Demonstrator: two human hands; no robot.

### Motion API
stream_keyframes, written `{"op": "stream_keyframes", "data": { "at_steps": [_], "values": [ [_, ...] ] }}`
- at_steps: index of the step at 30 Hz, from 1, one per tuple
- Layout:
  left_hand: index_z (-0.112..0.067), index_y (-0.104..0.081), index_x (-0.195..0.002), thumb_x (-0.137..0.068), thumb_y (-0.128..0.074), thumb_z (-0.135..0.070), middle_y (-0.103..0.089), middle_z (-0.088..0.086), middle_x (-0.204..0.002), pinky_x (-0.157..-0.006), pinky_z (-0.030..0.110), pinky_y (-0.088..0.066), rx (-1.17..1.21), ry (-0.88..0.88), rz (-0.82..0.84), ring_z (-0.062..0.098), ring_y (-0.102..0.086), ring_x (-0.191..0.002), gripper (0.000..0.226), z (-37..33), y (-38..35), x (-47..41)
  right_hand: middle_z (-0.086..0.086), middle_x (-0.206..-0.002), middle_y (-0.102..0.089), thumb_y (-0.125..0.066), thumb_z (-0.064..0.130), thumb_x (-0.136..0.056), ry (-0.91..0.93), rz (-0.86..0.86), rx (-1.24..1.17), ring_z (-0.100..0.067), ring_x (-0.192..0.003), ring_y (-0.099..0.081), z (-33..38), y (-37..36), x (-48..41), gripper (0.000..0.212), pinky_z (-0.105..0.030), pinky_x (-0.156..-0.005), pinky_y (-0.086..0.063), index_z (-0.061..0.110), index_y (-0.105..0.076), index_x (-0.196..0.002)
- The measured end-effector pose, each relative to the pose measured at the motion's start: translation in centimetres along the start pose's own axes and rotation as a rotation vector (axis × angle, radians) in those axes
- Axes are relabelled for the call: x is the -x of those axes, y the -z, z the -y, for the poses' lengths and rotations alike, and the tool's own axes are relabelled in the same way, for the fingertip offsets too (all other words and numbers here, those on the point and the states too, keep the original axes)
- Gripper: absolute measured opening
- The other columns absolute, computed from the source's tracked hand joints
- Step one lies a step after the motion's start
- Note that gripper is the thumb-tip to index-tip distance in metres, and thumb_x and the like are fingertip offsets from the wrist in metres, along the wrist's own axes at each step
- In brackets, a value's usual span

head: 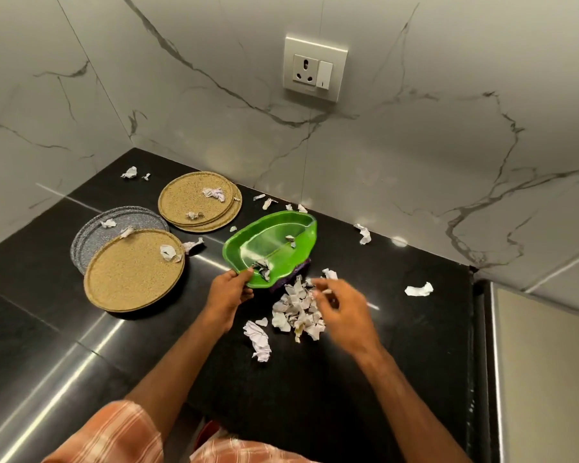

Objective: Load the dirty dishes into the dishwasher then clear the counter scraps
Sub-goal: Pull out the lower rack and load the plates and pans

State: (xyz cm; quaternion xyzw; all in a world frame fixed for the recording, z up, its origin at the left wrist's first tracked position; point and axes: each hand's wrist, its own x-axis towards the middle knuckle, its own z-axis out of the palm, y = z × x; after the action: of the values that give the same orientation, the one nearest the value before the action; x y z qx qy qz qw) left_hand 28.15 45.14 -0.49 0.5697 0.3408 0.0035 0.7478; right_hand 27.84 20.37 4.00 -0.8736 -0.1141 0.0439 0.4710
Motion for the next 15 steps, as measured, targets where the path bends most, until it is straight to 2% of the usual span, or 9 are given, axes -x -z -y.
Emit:
{"op": "stream_keyframes", "data": {
  "at_steps": [1,3,5,6,9,12,15],
  "values": [
    [-0.006,-0.072,-0.096,-0.096,-0.067,-0.017,-0.075,0.006,-0.078,-0.062,0.027,-0.052,-0.041,-0.039,0.039,0.013,-0.059,-0.062,0.012,0.3,-0.2,0.7,0.014,-0.116,-0.066,-0.066,0.025,-0.100,0.032,-0.029,-0.012,0.001,-0.098,-0.065,0.3,0.3,-1.1,0.029,-0.023,-0.086,-0.058,0.028,-0.068,-0.129],
    [-0.010,-0.075,-0.098,-0.095,-0.069,-0.024,-0.078,0.009,-0.087,-0.069,0.035,-0.054,-0.135,-0.121,0.076,0.019,-0.065,-0.072,0.016,0.8,-0.8,2.0,0.007,-0.135,-0.058,-0.064,0.022,-0.100,0.066,-0.008,-0.001,-0.004,-0.116,-0.061,0.8,0.3,-3.0,0.043,-0.027,-0.102,-0.054,0.027,-0.057,-0.143],
    [-0.014,-0.076,-0.093,-0.093,-0.070,-0.033,-0.077,0.007,-0.083,-0.070,0.037,-0.056,-0.281,-0.237,0.054,0.021,-0.069,-0.071,0.020,0.7,-1.6,3.3,0.004,-0.158,-0.040,-0.062,0.021,-0.101,0.074,0.044,0.117,-0.013,-0.144,-0.042,0.6,-0.5,-4.1,0.058,-0.031,-0.119,-0.035,0.027,-0.042,-0.155],
    [-0.015,-0.076,-0.090,-0.093,-0.069,-0.035,-0.076,0.006,-0.080,-0.069,0.038,-0.056,-0.379,-0.312,0.022,0.022,-0.069,-0.069,0.022,0.6,-2.0,3.8,0.004,-0.165,-0.031,-0.060,0.020,-0.101,0.082,0.069,0.171,-0.014,-0.151,-0.031,0.4,-1.1,-4.2,0.062,-0.031,-0.123,-0.027,0.026,-0.037,-0.158],
    [-0.013,-0.072,-0.083,-0.094,-0.069,-0.035,-0.069,0.007,-0.072,-0.064,0.042,-0.052,-0.572,-0.517,-0.103,0.027,-0.064,-0.068,0.025,0.0,-2.1,4.7,0.008,-0.170,-0.021,-0.057,0.012,-0.102,0.144,0.167,0.185,-0.010,-0.154,-0.022,-0.3,-2.4,-2.8,0.065,-0.032,-0.127,-0.024,0.025,-0.033,-0.160],
    [-0.010,-0.069,-0.080,-0.095,-0.068,-0.031,-0.063,0.006,-0.072,-0.063,0.041,-0.049,-0.632,-0.639,-0.162,0.023,-0.058,-0.067,0.027,-0.5,-1.2,5.2,0.010,-0.167,-0.029,-0.053,0.003,-0.099,0.264,0.328,0.229,-0.005,-0.153,-0.023,-1.1,-3.3,0.0,0.068,-0.026,-0.126,-0.020,0.028,-0.035,-0.160],
    [-0.010,-0.068,-0.080,-0.097,-0.065,-0.030,-0.061,0.006,-0.074,-0.061,0.037,-0.048,-0.684,-0.693,-0.176,0.021,-0.057,-0.068,0.026,-0.6,-0.2,6.0,0.006,-0.159,-0.044,-0.054,0.003,-0.096,0.283,0.308,0.272,-0.011,-0.147,-0.036,-2.3,-3.8,2.2,0.059,-0.031,-0.125,-0.028,0.027,-0.051,-0.150]
  ]
}}
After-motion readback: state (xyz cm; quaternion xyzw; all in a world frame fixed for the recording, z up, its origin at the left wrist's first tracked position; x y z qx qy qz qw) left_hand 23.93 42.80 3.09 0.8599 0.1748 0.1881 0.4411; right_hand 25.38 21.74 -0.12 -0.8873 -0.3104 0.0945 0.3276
